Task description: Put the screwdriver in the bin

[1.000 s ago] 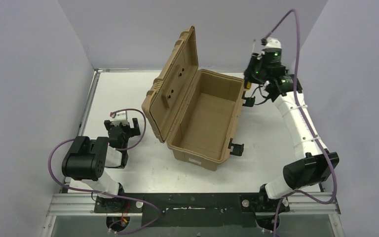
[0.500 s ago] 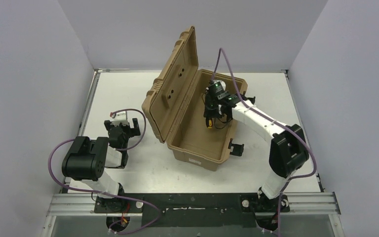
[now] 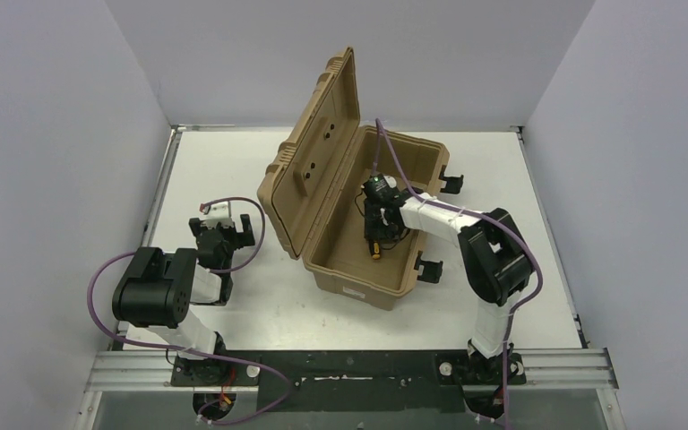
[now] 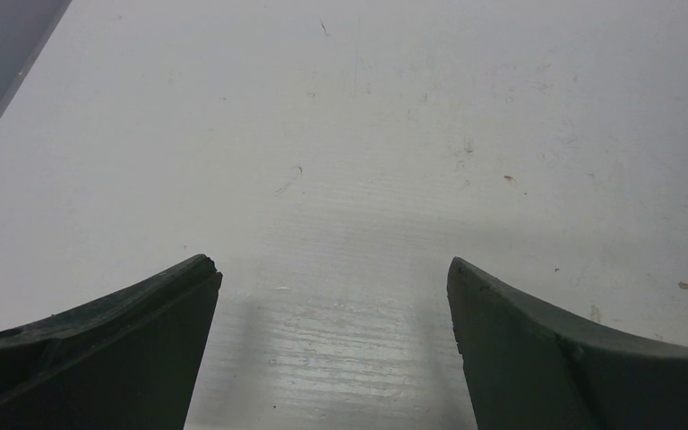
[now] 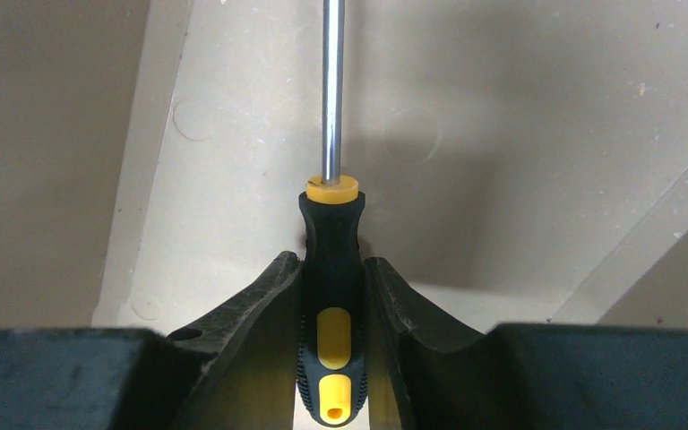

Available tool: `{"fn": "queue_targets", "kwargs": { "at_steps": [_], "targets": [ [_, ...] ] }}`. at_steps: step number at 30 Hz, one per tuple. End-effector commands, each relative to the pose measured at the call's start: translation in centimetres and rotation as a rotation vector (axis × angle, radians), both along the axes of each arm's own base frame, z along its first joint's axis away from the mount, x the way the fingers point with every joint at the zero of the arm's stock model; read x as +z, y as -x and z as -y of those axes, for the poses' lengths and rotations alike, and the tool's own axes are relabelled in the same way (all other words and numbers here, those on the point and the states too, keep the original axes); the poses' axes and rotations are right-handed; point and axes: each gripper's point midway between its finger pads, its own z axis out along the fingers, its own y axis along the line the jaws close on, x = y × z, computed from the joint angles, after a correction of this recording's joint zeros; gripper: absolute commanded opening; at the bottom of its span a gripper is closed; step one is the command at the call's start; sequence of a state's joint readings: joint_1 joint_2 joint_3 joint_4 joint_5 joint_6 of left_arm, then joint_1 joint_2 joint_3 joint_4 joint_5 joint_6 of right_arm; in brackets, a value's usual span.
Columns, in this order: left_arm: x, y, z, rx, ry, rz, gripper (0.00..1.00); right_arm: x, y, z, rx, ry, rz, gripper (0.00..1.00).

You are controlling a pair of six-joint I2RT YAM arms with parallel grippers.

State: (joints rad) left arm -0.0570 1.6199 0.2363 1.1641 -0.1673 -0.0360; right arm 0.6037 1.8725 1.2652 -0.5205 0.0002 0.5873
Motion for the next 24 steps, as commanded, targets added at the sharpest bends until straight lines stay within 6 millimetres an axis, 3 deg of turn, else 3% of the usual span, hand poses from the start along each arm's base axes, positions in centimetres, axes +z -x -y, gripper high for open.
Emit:
{"fn": "queue_targets", "kwargs": {
  "at_steps": [1, 8, 13, 17, 21, 23, 24],
  "targets": [
    [2.0, -1.0, 0.2, -0.01, -0.002, 0.075, 0.97, 0.5, -2.0, -0.6, -0.025, -0.019, 0.075, 0.08],
    [2.0, -1.0, 0.2, -0.01, -0.002, 0.075, 0.97, 0.3, -2.4, -0.2, -0.047, -0.008, 0.075, 0.34],
    [2.0, -1.0, 0.2, -0.01, -0.002, 0.075, 0.97, 2.0, -3.3, 0.3, -0.068, -0.02, 0.112, 0.4],
    [2.0, -1.0, 0.2, -0.01, -0.002, 0.074, 0.97, 4.6, -4.5, 0.3, -0.068, -0.047, 0.153, 0.43],
    [2.0, -1.0, 0.2, -0.01, -0.002, 0.075, 0.97, 8.8, -6.0, 0.2, -0.055, -0.084, 0.232, 0.49],
    [2.0, -1.0, 0.2, -0.009, -0.002, 0.075, 0.97, 11.4, -7.0, 0.5, -0.043, -0.108, 0.284, 0.56],
    [2.0, -1.0, 0.2, -0.01, -0.002, 0.075, 0.97, 12.5, -7.4, 0.7, -0.035, -0.122, 0.307, 0.68]
  ]
}}
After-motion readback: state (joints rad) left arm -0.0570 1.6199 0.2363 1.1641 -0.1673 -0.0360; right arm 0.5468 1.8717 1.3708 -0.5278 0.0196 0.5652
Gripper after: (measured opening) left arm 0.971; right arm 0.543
